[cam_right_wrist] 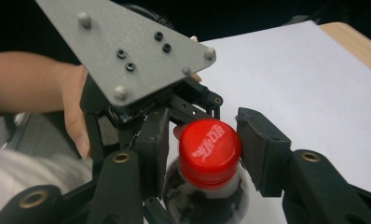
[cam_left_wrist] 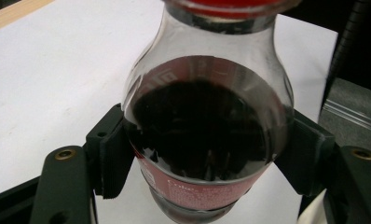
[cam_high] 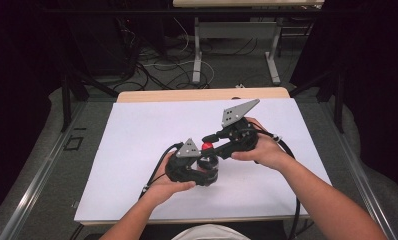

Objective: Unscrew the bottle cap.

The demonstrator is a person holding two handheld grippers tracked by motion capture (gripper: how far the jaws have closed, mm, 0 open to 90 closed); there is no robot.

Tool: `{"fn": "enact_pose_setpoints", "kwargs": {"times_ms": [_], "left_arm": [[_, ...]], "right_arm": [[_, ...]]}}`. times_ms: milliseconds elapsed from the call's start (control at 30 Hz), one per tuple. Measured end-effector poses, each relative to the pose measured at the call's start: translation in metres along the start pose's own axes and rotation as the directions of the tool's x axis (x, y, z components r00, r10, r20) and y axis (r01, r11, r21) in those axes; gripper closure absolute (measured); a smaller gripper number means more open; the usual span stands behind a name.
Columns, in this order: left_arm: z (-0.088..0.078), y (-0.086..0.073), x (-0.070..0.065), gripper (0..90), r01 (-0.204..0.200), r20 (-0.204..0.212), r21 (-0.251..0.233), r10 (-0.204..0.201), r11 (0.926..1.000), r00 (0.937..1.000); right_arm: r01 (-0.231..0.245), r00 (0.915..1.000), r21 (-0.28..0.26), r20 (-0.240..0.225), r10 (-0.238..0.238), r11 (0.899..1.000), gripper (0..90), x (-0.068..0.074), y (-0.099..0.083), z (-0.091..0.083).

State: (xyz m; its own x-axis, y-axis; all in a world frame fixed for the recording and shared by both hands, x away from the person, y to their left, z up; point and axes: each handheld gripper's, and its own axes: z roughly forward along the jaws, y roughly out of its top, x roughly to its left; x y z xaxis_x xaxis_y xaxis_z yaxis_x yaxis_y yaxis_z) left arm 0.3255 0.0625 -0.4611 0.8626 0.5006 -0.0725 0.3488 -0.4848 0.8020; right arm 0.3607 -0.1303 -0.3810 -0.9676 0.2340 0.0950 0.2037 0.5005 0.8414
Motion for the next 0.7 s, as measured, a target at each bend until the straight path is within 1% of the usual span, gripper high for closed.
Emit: {"fn": "enact_pose_setpoints", "kwargs": {"times_ms": [33, 67, 100, 133, 167, 233, 267, 300, 333, 367, 400, 433, 467, 500, 533, 600, 633, 667, 700], "left_arm": [[0.0, 0.0, 0.001, 29.9, 0.006, -0.007, 0.001, -0.006, 1.0, 1.0], [-0.001, -0.001, 0.003, 29.9, 0.017, -0.016, -0.006, -0.017, 0.9998, 0.9997], [-0.001, -0.001, 0.004, 29.9, 0.023, -0.022, -0.009, -0.023, 0.9997, 0.9995], [-0.001, -0.001, 0.004, 29.8, 0.024, -0.027, -0.009, -0.024, 0.9997, 0.9993], [-0.001, -0.001, 0.004, 29.9, 0.028, -0.033, -0.008, -0.029, 0.9996, 0.9991], [-0.001, -0.001, 0.005, 29.8, 0.034, -0.036, -0.011, -0.034, 0.9994, 0.9987], [-0.002, -0.001, 0.006, 29.9, 0.036, -0.039, -0.007, -0.036, 0.9993, 0.9986], [-0.003, -0.001, 0.006, 29.9, 0.044, -0.033, -0.004, -0.044, 0.999, 0.9985], [-0.002, -0.001, 0.006, 29.8, 0.05, -0.045, -0.02, -0.05, 0.9986, 0.9977], [-0.002, -0.001, 0.005, 29.8, 0.049, -0.047, -0.02, -0.05, 0.9986, 0.9977], [-0.002, -0.001, 0.005, 29.8, 0.043, -0.052, -0.017, -0.044, 0.9989, 0.9977], [-0.001, -0.001, 0.005, 29.8, 0.046, -0.052, -0.017, -0.047, 0.9988, 0.9975], [-0.002, -0.001, 0.004, 29.8, 0.047, -0.05, -0.01, -0.047, 0.9988, 0.9976], [-0.001, -0.001, 0.004, 29.8, 0.051, -0.055, -0.016, -0.052, 0.9986, 0.9971], [-0.001, -0.002, 0.004, 29.8, 0.052, -0.056, -0.013, -0.053, 0.9985, 0.997], [0.0, -0.002, 0.004, 29.8, 0.047, -0.057, -0.012, -0.048, 0.9988, 0.9973], [0.0, -0.002, 0.003, 29.8, 0.047, -0.058, -0.011, -0.047, 0.9989, 0.9972], [0.0, -0.002, 0.003, 29.8, 0.047, -0.055, -0.012, -0.047, 0.9988, 0.9974], [-0.001, -0.002, 0.004, 29.8, 0.038, -0.052, -0.003, -0.038, 0.9993, 0.9979]], "right_arm": [[-0.026, 0.9991, -0.012, 0.033, 0.027, 1.0, 51.1, 0.003, 0.001, 0.001], [-0.062, 0.9964, -0.004, 0.057, 0.062, 0.998, 50.6, 0.005, 0.001, 0.0], [-0.089, 0.9909, -0.024, 0.099, 0.091, 0.996, 50.1, 0.007, 0.002, 0.001], [-0.113, 0.9836, -0.03, 0.138, 0.117, 0.993, 48.9, 0.01, 0.002, 0.001], [-0.105, 0.9798, -0.033, 0.167, 0.109, 0.994, 48.5, 0.013, 0.002, 0.001], [-0.101, 0.9678, -0.046, 0.227, 0.109, 0.994, 48.5, 0.02, 0.003, 0.002], [-0.106, 0.9613, -0.051, 0.25, 0.116, 0.993, 48.6, 0.022, 0.003, 0.003], [-0.126, 0.9568, -0.057, 0.257, 0.136, 0.99, 48.6, 0.024, 0.003, 0.004], [-0.146, 0.952, -0.057, 0.263, 0.156, 0.988, 48.6, 0.026, 0.003, 0.005], [-0.155, 0.9472, -0.051, 0.276, 0.163, 0.987, 49.0, 0.027, 0.003, 0.006], [-0.154, 0.9439, -0.057, 0.287, 0.164, 0.986, 49.8, 0.028, 0.002, 0.008], [-0.153, 0.9418, -0.059, 0.294, 0.163, 0.986, 51.5, 0.029, 0.002, 0.009], [-0.153, 0.9418, -0.059, 0.294, 0.163, 0.986, 51.5, 0.029, 0.002, 0.009], [-0.165, 0.9373, -0.057, 0.302, 0.174, 0.985, 54.5, 0.03, 0.002, 0.01], [-0.171, 0.9373, -0.06, 0.298, 0.181, 0.983, 55.3, 0.03, 0.002, 0.011], [-0.165, 0.9372, -0.068, 0.3, 0.178, 0.984, 59.5, 0.029, 0.002, 0.012], [-0.165, 0.9372, -0.068, 0.3, 0.178, 0.984, 59.5, 0.029, 0.002, 0.012], [-0.164, 0.9386, -0.068, 0.296, 0.177, 0.984, 60.0, 0.028, 0.002, 0.012], [-0.151, 0.9449, -0.064, 0.284, 0.163, 0.987, 60.4, 0.026, 0.001, 0.011]]}}
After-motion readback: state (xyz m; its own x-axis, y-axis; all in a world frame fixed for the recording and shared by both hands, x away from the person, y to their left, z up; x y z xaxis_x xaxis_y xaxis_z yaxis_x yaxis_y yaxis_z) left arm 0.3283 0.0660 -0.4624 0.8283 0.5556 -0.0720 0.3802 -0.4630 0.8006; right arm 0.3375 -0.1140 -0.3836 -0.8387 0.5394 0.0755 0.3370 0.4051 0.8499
